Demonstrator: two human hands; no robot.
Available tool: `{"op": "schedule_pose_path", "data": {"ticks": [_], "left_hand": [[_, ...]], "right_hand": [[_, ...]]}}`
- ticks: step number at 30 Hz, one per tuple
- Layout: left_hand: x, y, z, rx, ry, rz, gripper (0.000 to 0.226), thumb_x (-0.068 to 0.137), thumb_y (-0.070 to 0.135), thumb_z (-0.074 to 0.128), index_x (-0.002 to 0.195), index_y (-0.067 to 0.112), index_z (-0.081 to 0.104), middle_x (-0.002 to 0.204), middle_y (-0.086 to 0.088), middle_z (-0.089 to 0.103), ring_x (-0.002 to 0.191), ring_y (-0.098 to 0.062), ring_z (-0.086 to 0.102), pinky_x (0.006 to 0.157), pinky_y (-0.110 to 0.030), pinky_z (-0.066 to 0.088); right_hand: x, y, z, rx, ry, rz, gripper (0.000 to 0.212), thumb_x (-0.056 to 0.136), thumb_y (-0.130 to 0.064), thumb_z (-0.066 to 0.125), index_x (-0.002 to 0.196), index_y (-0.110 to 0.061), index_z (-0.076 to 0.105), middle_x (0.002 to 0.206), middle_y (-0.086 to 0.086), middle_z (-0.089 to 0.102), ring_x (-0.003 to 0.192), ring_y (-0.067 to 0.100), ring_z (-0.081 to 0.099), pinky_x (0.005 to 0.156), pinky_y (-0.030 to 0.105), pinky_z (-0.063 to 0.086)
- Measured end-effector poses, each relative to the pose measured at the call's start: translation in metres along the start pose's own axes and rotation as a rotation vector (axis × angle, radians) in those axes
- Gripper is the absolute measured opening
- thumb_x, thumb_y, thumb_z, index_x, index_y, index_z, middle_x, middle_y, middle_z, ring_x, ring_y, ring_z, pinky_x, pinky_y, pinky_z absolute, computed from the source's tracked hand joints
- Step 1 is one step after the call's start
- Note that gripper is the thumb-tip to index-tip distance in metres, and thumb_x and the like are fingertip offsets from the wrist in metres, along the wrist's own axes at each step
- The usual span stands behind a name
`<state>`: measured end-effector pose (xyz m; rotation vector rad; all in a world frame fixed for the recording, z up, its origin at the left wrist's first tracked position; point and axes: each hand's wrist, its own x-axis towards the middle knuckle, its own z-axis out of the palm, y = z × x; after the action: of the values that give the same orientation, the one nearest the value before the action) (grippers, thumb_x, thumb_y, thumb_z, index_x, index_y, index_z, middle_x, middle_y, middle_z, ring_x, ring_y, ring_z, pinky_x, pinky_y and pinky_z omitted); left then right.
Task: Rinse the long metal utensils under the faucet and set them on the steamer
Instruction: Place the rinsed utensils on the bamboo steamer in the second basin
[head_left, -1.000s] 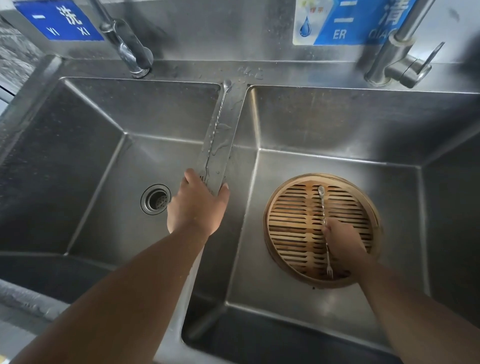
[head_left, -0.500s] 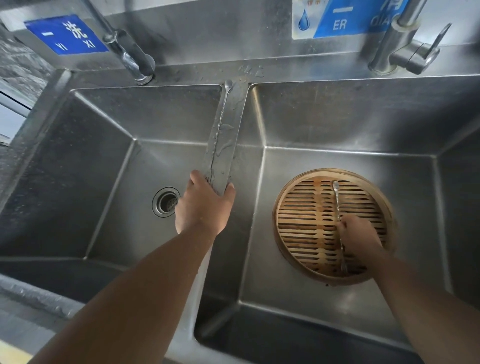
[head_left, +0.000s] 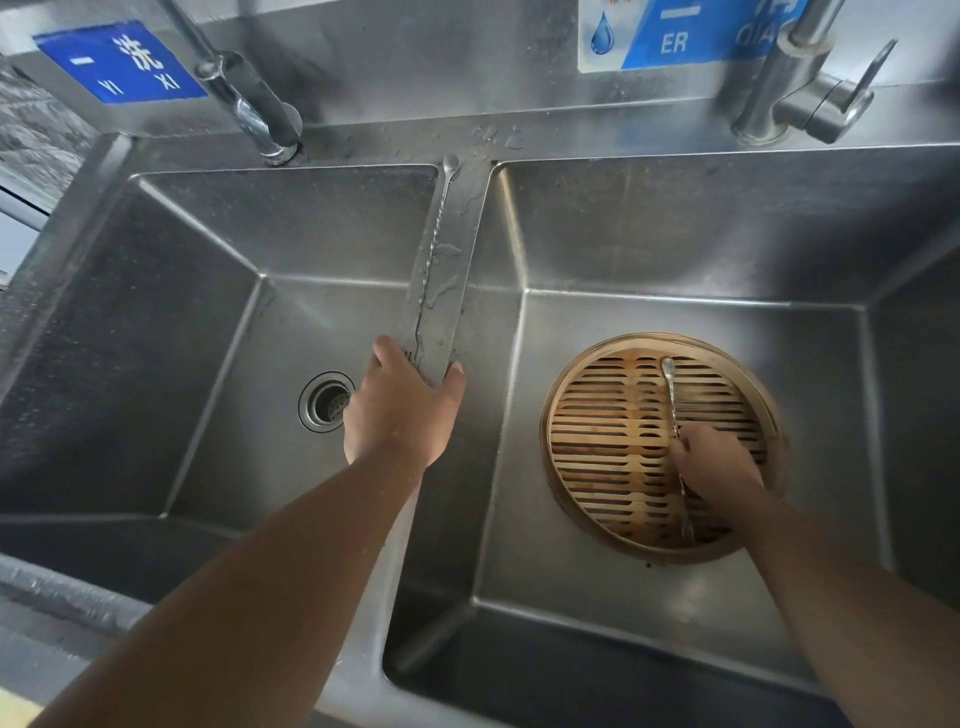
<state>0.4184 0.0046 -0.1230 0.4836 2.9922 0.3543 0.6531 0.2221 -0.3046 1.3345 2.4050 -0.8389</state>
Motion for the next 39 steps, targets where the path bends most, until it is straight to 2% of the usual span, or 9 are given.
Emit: {"op": "schedule_pose_path", "data": {"ticks": [11, 15, 18, 21, 25, 28, 34, 36, 39], "left_hand": [[0.001, 0.001, -0.001, -0.004, -0.02, -0.009, 0.053, 0.077, 0.064, 0.051, 0.099, 0.018, 0.035, 0.1, -0.006, 0.062, 0.083, -0.038, 0.061, 0.064, -0.037, 0.041], [0.0, 0.002, -0.003, 0.0, -0.014, -0.005, 0.051, 0.078, 0.062, 0.052, 0.098, 0.018, 0.035, 0.098, -0.006, 0.062, 0.076, -0.034, 0.056, 0.065, -0.037, 0.039], [0.0, 0.004, -0.005, -0.017, -0.037, -0.013, 0.051, 0.078, 0.062, 0.052, 0.098, 0.018, 0.035, 0.099, -0.005, 0.061, 0.081, -0.037, 0.061, 0.064, -0.038, 0.043], [0.0, 0.004, -0.006, -0.026, -0.05, 0.003, 0.051, 0.079, 0.062, 0.052, 0.099, 0.018, 0.035, 0.101, -0.005, 0.061, 0.081, -0.038, 0.062, 0.066, -0.04, 0.048], [0.0, 0.002, -0.005, -0.045, -0.039, 0.006, 0.05, 0.079, 0.061, 0.052, 0.098, 0.018, 0.034, 0.101, -0.004, 0.061, 0.08, -0.038, 0.062, 0.063, -0.037, 0.04], [0.001, 0.002, -0.004, -0.059, -0.03, 0.02, 0.049, 0.078, 0.06, 0.053, 0.094, 0.02, 0.03, 0.101, -0.005, 0.06, 0.082, -0.039, 0.063, 0.063, -0.037, 0.037], [0.003, -0.001, 0.0, -0.071, -0.023, 0.044, 0.051, 0.076, 0.062, 0.05, 0.098, 0.019, 0.032, 0.102, -0.005, 0.06, 0.08, -0.04, 0.065, 0.06, -0.036, 0.036], [0.003, -0.002, 0.002, -0.078, -0.011, 0.061, 0.053, 0.075, 0.063, 0.049, 0.098, 0.019, 0.032, 0.102, -0.005, 0.06, 0.081, -0.039, 0.065, 0.059, -0.036, 0.036], [0.003, -0.003, 0.002, -0.081, -0.008, 0.072, 0.055, 0.073, 0.063, 0.048, 0.099, 0.018, 0.031, 0.101, -0.005, 0.059, 0.081, -0.038, 0.066, 0.058, -0.035, 0.035]], "right_hand": [[-0.002, -0.007, -0.005, -0.033, -0.021, 0.057, 0.031, 0.095, -0.026, 0.05, 0.067, -0.016, 0.059, 0.062, 0.003, 0.063, 0.056, 0.017, 0.061, 0.047, 0.026, 0.044], [-0.004, -0.01, -0.011, 0.041, -0.042, 0.086, 0.042, 0.097, -0.034, 0.049, 0.064, -0.011, 0.061, 0.057, 0.005, 0.062, 0.053, 0.018, 0.061, 0.047, 0.024, 0.04], [-0.008, -0.018, -0.029, 0.144, 0.009, 0.117, 0.052, 0.096, -0.046, 0.047, 0.063, -0.008, 0.062, 0.054, 0.007, 0.065, 0.05, 0.02, 0.065, 0.05, 0.026, 0.049], [-0.011, -0.037, -0.053, 0.171, 0.005, 0.054, 0.046, 0.096, -0.038, 0.049, 0.06, -0.01, 0.056, 0.053, 0.005, 0.061, 0.05, 0.019, 0.062, 0.059, 0.033, 0.057], [-0.017, -0.084, -0.089, 0.161, 0.042, -0.037, 0.033, 0.096, -0.031, 0.051, 0.07, -0.012, 0.06, 0.062, 0.004, 0.065, 0.058, 0.018, 0.065, 0.055, 0.029, 0.054], [-0.025, -0.13, -0.117, 0.22, 0.018, -0.06, 0.024, 0.096, -0.031, 0.051, 0.08, -0.016, 0.06, 0.071, 0.007, 0.069, 0.067, 0.021, 0.069, 0.062, 0.035, 0.059], [-0.031, -0.231, -0.147, 0.492, 0.063, -0.154, 0.02, 0.087, -0.027, 0.058, 0.082, -0.009, 0.062, 0.071, 0.015, 0.073, 0.049, 0.021, 0.068, 0.059, 0.044, 0.063], [-0.027, -0.269, -0.148, 0.419, 0.078, -0.211, 0.023, 0.085, -0.032, 0.057, 0.08, -0.01, 0.061, 0.074, 0.015, 0.073, 0.062, 0.031, 0.072, 0.068, 0.047, 0.063], [-0.017, -0.316, -0.142, 0.248, 0.195, -0.292, 0.024, 0.088, -0.035, 0.054, 0.077, -0.014, 0.053, 0.085, 0.014, 0.07, 0.082, 0.037, 0.068, 0.072, 0.034, 0.053]]}}
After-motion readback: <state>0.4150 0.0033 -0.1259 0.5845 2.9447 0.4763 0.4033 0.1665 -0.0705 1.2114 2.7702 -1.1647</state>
